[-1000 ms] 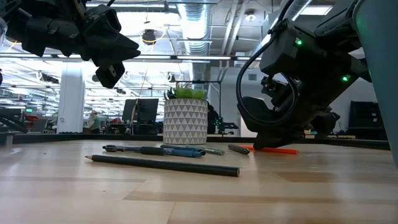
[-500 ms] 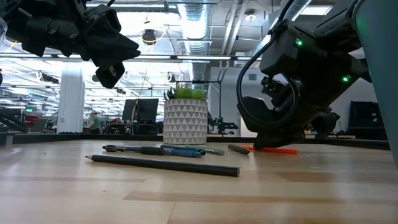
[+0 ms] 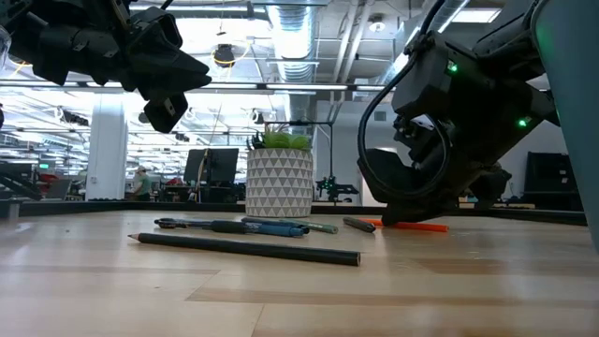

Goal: Sort pens & pencils
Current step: Put the orange pencil into the blue bin

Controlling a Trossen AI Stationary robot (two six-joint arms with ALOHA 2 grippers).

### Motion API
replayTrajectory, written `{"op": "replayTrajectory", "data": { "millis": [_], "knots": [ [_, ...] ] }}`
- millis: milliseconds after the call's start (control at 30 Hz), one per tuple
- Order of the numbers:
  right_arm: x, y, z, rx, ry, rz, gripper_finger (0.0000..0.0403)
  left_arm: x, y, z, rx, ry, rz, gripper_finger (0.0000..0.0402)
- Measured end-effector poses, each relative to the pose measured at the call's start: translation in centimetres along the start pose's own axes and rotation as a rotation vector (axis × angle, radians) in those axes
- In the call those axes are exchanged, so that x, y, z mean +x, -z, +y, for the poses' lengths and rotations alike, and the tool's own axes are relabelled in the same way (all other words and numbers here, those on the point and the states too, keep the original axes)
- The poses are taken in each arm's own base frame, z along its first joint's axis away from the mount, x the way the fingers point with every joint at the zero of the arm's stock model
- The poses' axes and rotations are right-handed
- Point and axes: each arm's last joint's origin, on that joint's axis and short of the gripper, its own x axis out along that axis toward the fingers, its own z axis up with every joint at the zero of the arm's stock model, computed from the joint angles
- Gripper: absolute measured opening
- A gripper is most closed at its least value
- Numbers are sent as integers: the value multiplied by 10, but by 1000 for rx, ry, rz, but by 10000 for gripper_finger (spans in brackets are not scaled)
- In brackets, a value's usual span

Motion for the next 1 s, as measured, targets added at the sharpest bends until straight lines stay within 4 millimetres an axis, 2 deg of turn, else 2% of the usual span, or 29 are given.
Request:
{"op": "replayTrajectory", "data": {
  "millis": [1000],
  "knots": [
    [4,5,3,33,-8,-48,118,0,0,0,0,7,4,46]
  ]
}}
